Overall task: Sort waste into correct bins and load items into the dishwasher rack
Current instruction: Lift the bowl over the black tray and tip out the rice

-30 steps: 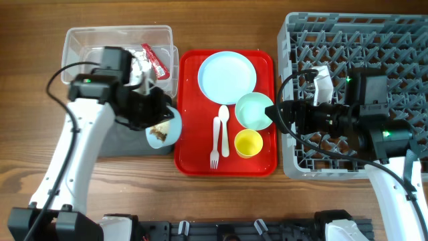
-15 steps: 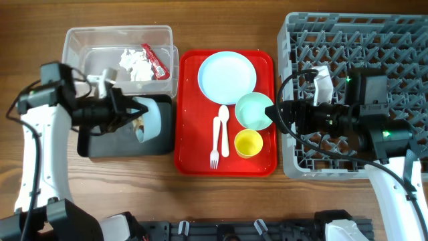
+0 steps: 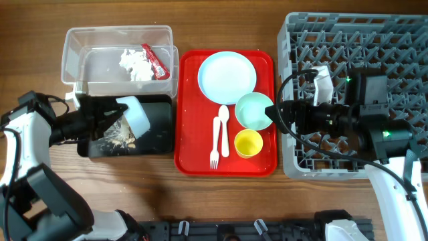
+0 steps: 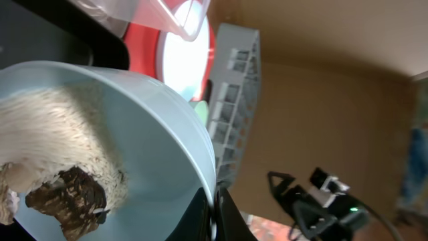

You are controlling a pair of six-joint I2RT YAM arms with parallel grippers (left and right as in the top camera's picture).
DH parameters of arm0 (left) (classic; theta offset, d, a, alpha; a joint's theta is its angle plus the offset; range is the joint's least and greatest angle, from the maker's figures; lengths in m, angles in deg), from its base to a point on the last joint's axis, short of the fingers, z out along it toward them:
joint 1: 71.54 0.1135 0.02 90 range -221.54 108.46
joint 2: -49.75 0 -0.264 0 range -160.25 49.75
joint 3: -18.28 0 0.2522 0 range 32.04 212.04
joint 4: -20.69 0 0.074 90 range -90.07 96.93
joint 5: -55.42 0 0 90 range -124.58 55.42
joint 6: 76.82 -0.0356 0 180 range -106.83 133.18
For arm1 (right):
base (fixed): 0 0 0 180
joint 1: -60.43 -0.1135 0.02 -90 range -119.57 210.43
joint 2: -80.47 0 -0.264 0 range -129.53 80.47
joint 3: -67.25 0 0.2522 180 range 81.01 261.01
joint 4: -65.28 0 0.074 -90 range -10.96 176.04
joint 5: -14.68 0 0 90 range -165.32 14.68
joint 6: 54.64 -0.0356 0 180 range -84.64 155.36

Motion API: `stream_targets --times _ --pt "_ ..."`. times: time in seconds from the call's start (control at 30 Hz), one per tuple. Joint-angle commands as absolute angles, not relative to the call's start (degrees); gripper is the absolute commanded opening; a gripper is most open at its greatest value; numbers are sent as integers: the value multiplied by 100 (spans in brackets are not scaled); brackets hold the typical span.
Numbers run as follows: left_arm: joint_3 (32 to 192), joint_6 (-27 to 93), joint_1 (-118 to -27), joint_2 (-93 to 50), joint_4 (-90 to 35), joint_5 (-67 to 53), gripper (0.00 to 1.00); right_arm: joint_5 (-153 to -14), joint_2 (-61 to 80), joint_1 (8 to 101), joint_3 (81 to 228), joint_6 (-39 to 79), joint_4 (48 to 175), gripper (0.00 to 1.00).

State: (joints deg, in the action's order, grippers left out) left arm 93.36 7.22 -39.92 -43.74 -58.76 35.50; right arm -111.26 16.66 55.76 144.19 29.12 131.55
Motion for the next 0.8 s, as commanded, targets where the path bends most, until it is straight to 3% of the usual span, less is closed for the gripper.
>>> stream_targets --times 0.0,0.77 --pt "9299 584 -3898 -4659 -5859 4429 4 -11076 1618 5589 14539 2894 13142 100" --pt "9299 709 -3749 -4777 -5846 5389 4 -11076 1618 5589 14539 2897 13184 100"
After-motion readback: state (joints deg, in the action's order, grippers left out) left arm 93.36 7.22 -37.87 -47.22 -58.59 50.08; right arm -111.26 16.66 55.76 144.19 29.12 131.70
